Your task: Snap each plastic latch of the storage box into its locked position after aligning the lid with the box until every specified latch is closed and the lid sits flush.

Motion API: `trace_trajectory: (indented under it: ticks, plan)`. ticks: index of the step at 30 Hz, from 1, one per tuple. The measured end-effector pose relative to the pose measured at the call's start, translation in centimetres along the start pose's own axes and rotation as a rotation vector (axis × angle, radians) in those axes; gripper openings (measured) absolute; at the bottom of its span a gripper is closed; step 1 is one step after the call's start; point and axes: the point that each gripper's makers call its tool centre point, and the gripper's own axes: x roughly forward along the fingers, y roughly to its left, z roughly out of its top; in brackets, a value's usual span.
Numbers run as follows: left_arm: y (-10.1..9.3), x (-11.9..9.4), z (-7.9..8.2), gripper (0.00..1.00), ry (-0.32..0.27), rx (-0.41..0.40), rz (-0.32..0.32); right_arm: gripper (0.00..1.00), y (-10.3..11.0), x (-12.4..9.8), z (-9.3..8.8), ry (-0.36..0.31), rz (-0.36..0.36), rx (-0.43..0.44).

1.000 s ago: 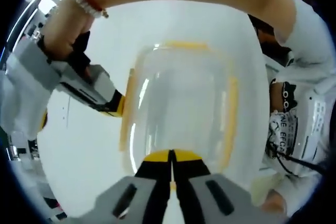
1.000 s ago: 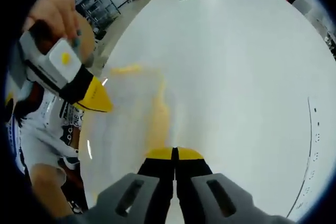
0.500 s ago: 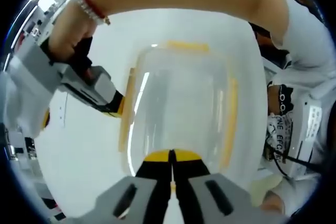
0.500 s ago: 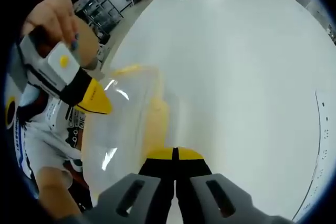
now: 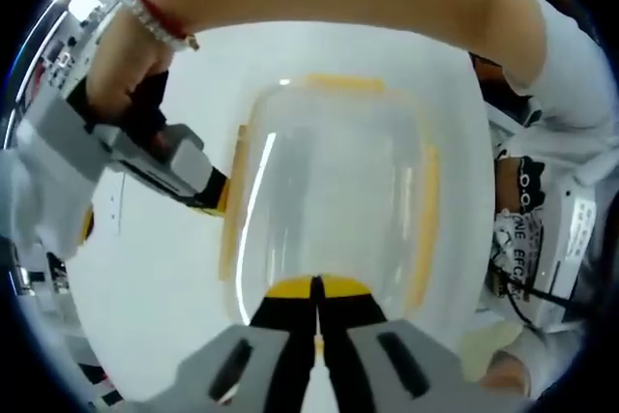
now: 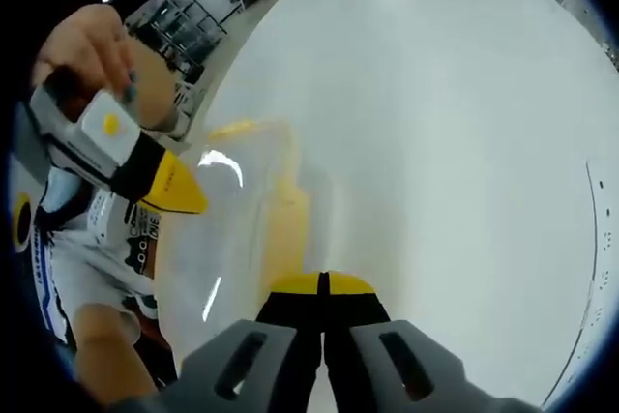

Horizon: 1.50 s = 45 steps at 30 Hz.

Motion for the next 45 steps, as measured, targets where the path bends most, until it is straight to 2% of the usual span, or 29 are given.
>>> trace_trajectory:
  ticks: [14, 20, 28, 31, 32, 33, 34, 36, 39, 41, 42, 45]
  plan:
    - [-0.1, -0.1, 0.1, 0.0, 0.021, 0.008, -0.001, 0.0, 0.2, -0.1, 0.1, -0.001, 0.026, 0.016]
    - [-0.3, -0.1, 0.0, 0.0, -0.027, -0.013, -0.01, 0.0, 0.8, 0.2, 0.0, 0.0, 0.034, 0.021]
    - [-0.2, -0.3, 0.0, 0.0, 0.002, 0.007, -0.017, 0.0, 0.9, 0.5, -0.1, 0.015, 0.049, 0.024]
    - [-0.2, -0.5, 0.0, 0.0, -0.072, -0.012, -0.068, 0.0, 0.2, 1.2, 0.3, 0.008, -0.005, -0.011]
    - [-0.2, -0.6, 0.0, 0.0, -0.09, 0.004, -0.077, 0.0, 0.2, 1.3, 0.2, 0.021, -0.021, -0.022]
    - [-0.2, -0.6, 0.1, 0.0, -0.112, 0.033, -0.087, 0.0, 0.3, 1.3, 0.5, 0.006, -0.031, -0.032]
    - [-0.1, -0.7, -0.1, 0.0, -0.114, -0.005, -0.094, 0.0, 0.3, 1.1, 0.6, 0.0, -0.03, -0.031]
    - [-0.3, -0.7, 0.0, 0.0, -0.111, 0.01, -0.092, 0.0, 0.4, 1.1, 0.6, -0.008, -0.023, -0.045]
    - [-0.5, -0.5, 0.1, 0.0, -0.069, -0.023, -0.096, 0.0, 0.6, 1.2, 0.5, -0.011, 0.002, -0.056]
    - [-0.3, -0.5, 0.2, 0.0, -0.064, -0.023, -0.104, 0.0, 0.7, 1.1, 0.5, -0.022, 0.003, -0.054]
    - [-0.4, -0.6, 0.1, 0.0, -0.07, -0.076, -0.12, 0.0, 0.7, 1.0, 0.6, -0.037, 0.017, -0.019]
    - [-0.5, -0.6, 0.1, 0.0, -0.059, -0.025, -0.107, 0.0, 0.7, 0.8, 0.5, -0.057, 0.024, -0.04]
